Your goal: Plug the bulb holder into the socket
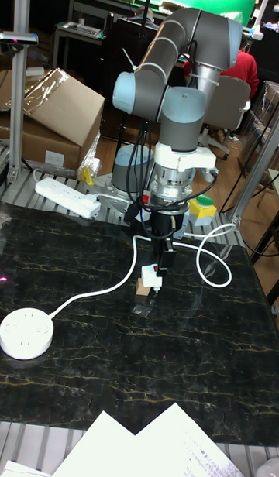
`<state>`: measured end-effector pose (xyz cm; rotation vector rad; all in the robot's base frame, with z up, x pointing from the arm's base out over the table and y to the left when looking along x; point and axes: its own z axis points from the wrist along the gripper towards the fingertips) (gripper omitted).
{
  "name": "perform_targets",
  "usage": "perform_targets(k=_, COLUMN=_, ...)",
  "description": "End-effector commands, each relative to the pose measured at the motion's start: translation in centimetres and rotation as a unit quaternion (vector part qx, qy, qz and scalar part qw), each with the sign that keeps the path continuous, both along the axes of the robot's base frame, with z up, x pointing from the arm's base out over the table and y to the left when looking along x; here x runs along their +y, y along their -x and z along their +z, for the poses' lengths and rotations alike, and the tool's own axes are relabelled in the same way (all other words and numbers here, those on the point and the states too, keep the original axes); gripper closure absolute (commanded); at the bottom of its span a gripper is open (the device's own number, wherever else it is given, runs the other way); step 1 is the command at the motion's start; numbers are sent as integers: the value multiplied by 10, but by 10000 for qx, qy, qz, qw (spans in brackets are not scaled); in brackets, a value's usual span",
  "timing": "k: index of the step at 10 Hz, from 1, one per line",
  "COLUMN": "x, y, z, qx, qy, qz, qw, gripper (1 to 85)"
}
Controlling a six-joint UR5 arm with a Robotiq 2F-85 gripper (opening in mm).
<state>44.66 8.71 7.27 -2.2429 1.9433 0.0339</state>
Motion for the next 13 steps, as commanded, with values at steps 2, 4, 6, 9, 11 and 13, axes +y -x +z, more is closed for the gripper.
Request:
perform_targets(k=2, x=5, y=-2, z=-3, qx=-16, qy=-131, qz=-129, qw=9998, gripper=360)
perform_targets(k=4, x=5, y=-4, z=-2, qx=-44, qy=-151, qz=-103, qw=9998, gripper=360)
perform_targets(k=6, x=4, y=-4, z=-2, qx=-60, qy=-145, qz=-51, qw=9999, gripper=360)
perform_targets(k=9, x=5, y=-6, z=-3, qx=-121, qy=-172, qz=39, qw=9998, gripper=343)
perform_targets(k=11, x=6, y=-6, z=-4, qx=-159, qy=-197, qz=78, qw=9996, gripper=340)
perform_targets(k=13, x=6, y=-5, z=-6, qx=-199, qy=-190, qz=125, qw=9995, gripper=340)
